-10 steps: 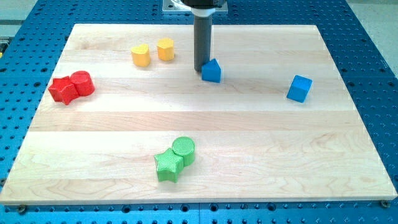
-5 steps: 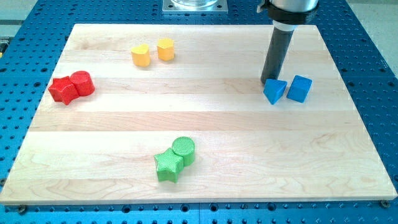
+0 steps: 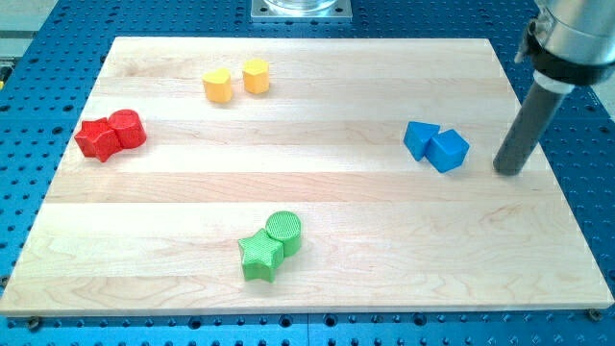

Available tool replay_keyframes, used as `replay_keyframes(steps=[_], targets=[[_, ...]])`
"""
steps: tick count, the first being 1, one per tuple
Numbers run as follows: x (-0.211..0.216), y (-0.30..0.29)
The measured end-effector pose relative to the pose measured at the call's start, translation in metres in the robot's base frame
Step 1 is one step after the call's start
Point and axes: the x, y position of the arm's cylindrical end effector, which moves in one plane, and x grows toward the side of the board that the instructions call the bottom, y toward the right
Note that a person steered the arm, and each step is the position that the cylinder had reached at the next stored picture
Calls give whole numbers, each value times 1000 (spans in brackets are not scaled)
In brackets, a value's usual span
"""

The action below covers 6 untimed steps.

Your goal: Nudge the blue cube into the triangle

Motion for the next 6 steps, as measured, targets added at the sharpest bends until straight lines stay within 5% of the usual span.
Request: replay_keyframes(steps=[2, 3, 4, 5, 6], targets=[[-32, -27], [-20, -45], [44, -75], [31, -207], [28, -227]])
